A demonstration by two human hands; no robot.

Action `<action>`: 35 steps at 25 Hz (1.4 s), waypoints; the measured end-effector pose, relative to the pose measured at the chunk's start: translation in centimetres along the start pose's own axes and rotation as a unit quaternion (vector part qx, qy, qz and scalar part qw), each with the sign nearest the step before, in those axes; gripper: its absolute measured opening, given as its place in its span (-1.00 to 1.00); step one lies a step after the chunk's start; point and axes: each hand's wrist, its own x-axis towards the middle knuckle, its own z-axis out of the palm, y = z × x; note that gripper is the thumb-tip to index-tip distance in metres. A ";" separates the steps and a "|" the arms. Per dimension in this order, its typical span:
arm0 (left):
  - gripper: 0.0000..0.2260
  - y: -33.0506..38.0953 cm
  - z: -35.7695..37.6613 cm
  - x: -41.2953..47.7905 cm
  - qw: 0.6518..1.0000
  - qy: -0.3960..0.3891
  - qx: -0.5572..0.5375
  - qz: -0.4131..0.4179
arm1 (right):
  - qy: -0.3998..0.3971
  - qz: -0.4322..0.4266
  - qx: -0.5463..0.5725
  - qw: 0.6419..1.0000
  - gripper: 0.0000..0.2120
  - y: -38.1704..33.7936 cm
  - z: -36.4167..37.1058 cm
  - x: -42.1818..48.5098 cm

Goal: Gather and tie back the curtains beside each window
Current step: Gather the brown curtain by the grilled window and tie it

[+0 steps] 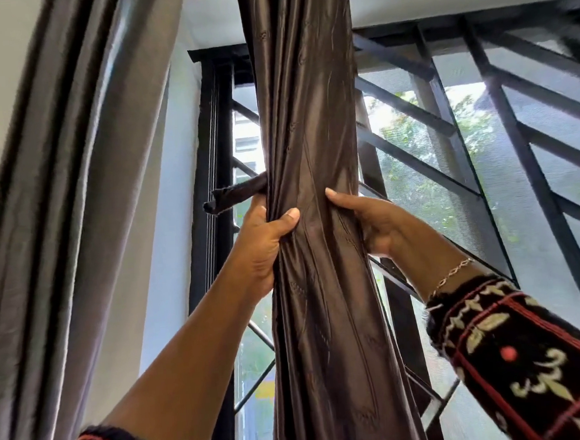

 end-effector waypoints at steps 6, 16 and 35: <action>-0.66 -0.1 0.6 -0.1 0.999 0.030 0.036 0.000 | 0.279 -0.236 -0.309 0.878 -0.62 0.7 2.8 -1.3; -0.86 0.2 0.9 -0.4 1.000 0.000 0.008 0.005 | 0.202 -0.345 -0.448 0.800 -0.53 5.3 8.6 -6.2; -0.63 1.5 0.1 -0.4 0.987 -0.013 -0.073 -0.140 | -0.039 -0.096 0.018 0.994 -0.69 3.6 1.4 -2.7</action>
